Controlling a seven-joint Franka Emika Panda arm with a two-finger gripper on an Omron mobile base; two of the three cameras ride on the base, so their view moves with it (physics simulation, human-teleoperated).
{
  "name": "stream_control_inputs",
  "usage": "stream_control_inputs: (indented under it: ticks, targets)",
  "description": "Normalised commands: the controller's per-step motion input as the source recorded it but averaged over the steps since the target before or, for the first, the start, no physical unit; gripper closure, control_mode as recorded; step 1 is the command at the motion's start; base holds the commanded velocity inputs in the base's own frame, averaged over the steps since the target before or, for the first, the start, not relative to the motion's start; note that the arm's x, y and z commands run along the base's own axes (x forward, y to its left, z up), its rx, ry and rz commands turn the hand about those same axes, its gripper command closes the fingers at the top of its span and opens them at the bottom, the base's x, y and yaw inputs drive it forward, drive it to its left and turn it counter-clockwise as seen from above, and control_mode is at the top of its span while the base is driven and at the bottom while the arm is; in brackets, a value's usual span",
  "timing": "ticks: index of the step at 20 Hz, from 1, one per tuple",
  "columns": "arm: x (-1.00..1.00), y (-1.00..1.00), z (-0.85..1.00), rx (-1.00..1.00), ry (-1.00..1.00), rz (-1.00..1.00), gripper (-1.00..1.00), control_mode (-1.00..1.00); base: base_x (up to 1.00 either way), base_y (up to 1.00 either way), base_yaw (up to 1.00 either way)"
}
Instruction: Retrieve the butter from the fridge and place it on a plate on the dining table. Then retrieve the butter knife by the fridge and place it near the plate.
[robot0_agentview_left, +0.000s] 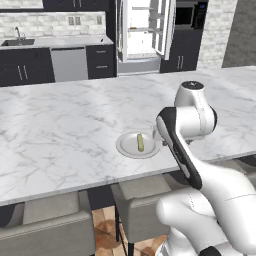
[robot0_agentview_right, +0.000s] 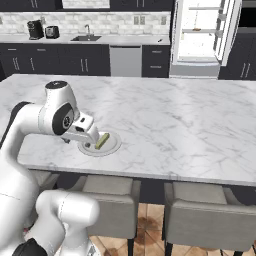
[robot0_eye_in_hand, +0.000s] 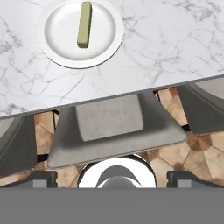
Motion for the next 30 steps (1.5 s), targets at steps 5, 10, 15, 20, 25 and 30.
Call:
stream_control_inputs:
  ticks: [5,10,15,20,25,30]
  targets:
    - [-0.65,-0.09,-0.53,-0.03,0.01,0.03,-1.00,-1.00,0.00,0.00,0.00]
    - [-0.03,0.00,-0.07,0.00,0.00,0.00,-1.00,-1.00,0.00,0.00,0.00]
    - [-0.09,0.11,-0.07,0.00,0.01,0.00,-1.00,1.00,-0.36,0.54,0.00]
    - [0.00,0.00,0.00,0.00,0.00,0.00,-1.00,1.00,-0.13,1.00,-0.02]
    - [0.00,0.00,0.00,0.00,0.00,0.00,-1.00,1.00,0.00,1.00,-0.08]
    - [0.00,0.00,0.00,0.00,0.00,0.00,-1.00,1.00,0.00,1.00,-0.13]
